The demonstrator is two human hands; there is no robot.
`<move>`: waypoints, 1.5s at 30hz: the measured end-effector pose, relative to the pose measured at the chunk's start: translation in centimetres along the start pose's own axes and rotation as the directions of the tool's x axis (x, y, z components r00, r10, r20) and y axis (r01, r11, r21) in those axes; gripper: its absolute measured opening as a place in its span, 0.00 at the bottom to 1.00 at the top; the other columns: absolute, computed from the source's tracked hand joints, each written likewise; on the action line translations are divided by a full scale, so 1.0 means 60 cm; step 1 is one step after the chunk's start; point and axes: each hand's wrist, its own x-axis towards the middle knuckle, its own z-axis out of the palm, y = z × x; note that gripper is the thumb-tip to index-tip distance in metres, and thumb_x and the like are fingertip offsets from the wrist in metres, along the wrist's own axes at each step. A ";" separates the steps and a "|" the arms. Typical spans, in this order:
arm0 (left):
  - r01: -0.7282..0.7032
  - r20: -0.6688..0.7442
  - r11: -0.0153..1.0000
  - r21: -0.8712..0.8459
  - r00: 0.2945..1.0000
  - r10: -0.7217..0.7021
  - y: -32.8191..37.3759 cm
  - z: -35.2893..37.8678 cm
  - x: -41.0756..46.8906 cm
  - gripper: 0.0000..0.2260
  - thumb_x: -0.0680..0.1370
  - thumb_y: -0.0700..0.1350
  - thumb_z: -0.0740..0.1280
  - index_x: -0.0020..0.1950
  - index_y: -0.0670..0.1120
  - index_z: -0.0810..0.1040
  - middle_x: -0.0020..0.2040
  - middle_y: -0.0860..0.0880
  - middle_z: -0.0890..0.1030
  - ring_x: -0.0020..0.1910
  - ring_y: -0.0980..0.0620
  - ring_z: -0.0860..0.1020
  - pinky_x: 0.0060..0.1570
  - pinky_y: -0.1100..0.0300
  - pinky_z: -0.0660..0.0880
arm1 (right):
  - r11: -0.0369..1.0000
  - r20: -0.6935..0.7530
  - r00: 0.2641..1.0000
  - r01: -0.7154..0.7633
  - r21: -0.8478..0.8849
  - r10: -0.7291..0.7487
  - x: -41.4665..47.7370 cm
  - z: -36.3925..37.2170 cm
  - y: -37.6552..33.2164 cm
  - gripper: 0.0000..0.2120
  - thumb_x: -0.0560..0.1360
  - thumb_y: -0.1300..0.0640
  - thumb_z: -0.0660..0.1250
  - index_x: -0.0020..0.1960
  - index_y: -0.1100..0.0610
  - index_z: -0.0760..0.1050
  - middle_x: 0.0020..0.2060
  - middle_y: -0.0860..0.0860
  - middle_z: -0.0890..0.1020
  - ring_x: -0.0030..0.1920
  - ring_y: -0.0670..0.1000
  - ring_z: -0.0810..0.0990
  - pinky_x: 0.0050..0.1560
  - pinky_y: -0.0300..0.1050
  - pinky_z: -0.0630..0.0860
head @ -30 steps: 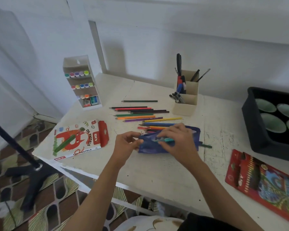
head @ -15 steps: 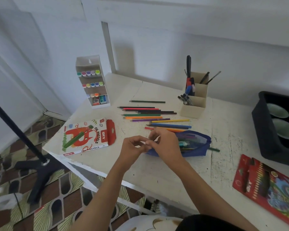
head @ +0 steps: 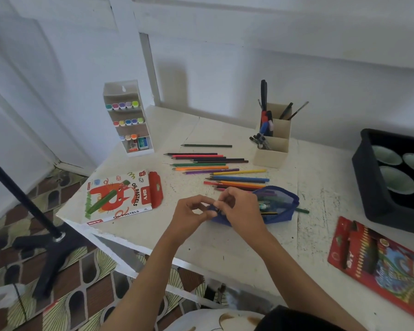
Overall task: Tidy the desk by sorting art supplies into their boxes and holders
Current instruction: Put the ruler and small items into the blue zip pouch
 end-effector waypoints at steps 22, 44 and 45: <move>-0.018 -0.032 0.999 -0.032 0.999 0.017 0.000 0.003 -0.008 0.10 0.72 0.32 0.71 0.42 0.48 0.83 0.38 0.47 0.82 0.31 0.51 0.77 0.36 0.58 0.79 | 0.992 0.144 0.989 -0.014 -0.127 0.032 -0.003 -0.010 -0.010 0.05 0.75 0.63 0.67 0.46 0.53 0.77 0.38 0.51 0.81 0.38 0.48 0.78 0.41 0.35 0.73; 0.079 -0.110 0.997 -0.008 0.991 -0.079 -0.006 -0.062 -0.011 0.05 0.77 0.43 0.67 0.47 0.53 0.80 0.42 0.55 0.82 0.33 0.53 0.80 0.31 0.62 0.77 | 0.901 -0.055 0.922 -0.361 0.241 0.384 -0.048 -0.109 0.130 0.19 0.78 0.52 0.63 0.67 0.50 0.65 0.53 0.47 0.75 0.44 0.49 0.81 0.40 0.41 0.76; 0.120 -0.058 0.993 -0.015 0.991 -0.120 -0.006 -0.069 -0.013 0.04 0.78 0.44 0.65 0.50 0.51 0.79 0.46 0.52 0.82 0.34 0.51 0.81 0.32 0.62 0.78 | 0.892 -0.017 0.921 -0.372 0.256 0.389 -0.056 -0.096 0.130 0.20 0.77 0.52 0.64 0.67 0.50 0.64 0.54 0.46 0.74 0.45 0.50 0.81 0.41 0.41 0.76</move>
